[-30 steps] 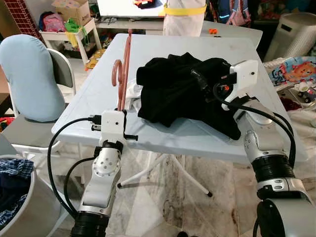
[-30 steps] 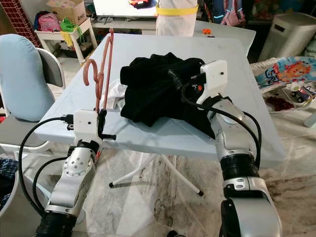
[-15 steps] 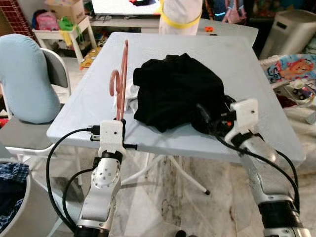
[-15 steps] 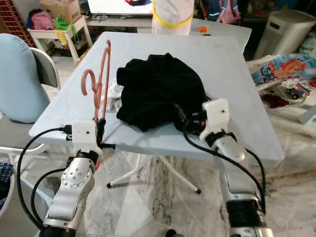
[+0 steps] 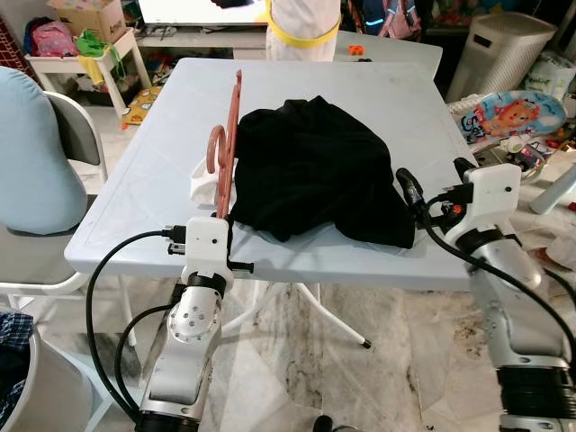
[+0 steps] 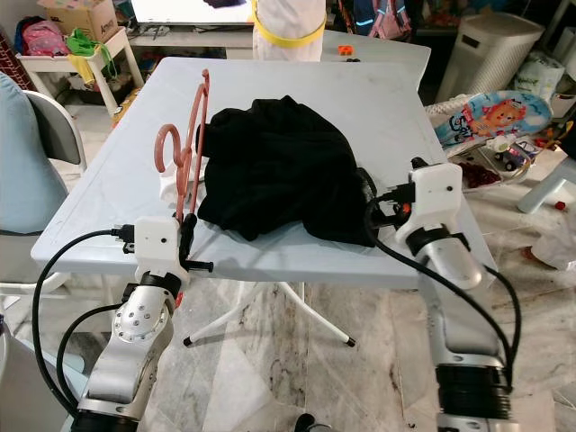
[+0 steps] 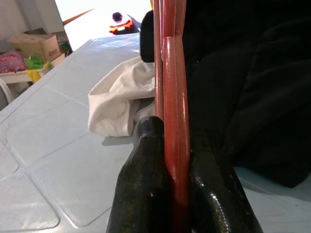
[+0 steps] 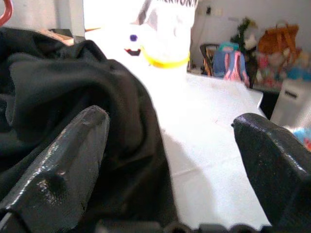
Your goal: Hang hanger
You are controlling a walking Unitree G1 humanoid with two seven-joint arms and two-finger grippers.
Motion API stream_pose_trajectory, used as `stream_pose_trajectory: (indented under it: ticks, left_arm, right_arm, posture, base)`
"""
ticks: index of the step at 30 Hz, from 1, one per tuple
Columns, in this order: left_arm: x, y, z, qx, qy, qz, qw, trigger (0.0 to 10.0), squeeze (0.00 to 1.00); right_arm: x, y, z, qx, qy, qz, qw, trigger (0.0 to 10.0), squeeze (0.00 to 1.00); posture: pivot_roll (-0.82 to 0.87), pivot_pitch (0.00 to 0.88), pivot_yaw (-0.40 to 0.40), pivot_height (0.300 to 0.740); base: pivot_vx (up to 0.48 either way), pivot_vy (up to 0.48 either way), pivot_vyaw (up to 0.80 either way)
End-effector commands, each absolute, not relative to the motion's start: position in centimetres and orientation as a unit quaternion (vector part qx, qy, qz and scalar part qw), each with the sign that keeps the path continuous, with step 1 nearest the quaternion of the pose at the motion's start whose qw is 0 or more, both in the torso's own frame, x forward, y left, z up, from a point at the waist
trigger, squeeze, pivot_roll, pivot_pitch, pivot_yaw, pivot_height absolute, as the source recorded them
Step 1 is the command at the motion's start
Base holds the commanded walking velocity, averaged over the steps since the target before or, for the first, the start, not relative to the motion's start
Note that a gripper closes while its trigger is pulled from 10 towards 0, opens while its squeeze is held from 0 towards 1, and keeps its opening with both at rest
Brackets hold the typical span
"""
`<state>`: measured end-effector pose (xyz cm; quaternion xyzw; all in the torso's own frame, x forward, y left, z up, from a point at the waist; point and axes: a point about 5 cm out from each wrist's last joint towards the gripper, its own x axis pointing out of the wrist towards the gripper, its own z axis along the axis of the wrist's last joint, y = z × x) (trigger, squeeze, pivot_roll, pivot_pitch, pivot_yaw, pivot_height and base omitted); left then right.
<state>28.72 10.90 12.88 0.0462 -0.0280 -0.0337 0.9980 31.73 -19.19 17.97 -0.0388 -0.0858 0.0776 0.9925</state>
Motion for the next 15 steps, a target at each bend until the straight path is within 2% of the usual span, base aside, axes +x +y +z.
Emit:
stream_pose_trajectory:
  ticks: [1, 7, 15]
  left_arm:
    - [28.4, 10.6, 12.8, 0.053, -0.023, -0.040, 0.997, 10.0, 0.00]
    - [28.3, 10.7, 12.8, 0.061, -0.020, -0.041, 0.997, 10.0, 0.00]
    - [28.1, 10.6, 12.7, 0.062, -0.013, -0.041, 0.997, 10.0, 0.00]
  right_arm:
    - [31.4, -18.1, 17.3, -0.034, -0.074, 0.081, 0.993, 10.0, 0.00]
    - [31.1, -17.4, 16.5, -0.018, -0.062, 0.070, 0.995, 10.0, 0.00]
    - [31.2, -17.1, 16.1, -0.009, -0.051, 0.060, 0.997, 10.0, 0.00]
  posture:
    - [-0.01, 0.166, -0.025, 0.740]
    - [-0.01, 0.177, -0.027, 0.740]
    - [-0.01, 0.189, -0.032, 0.740]
  base:
    - [0.000, 0.000, 0.00]
    - [0.000, 0.000, 0.00]
    - [-0.260, 0.000, 0.00]
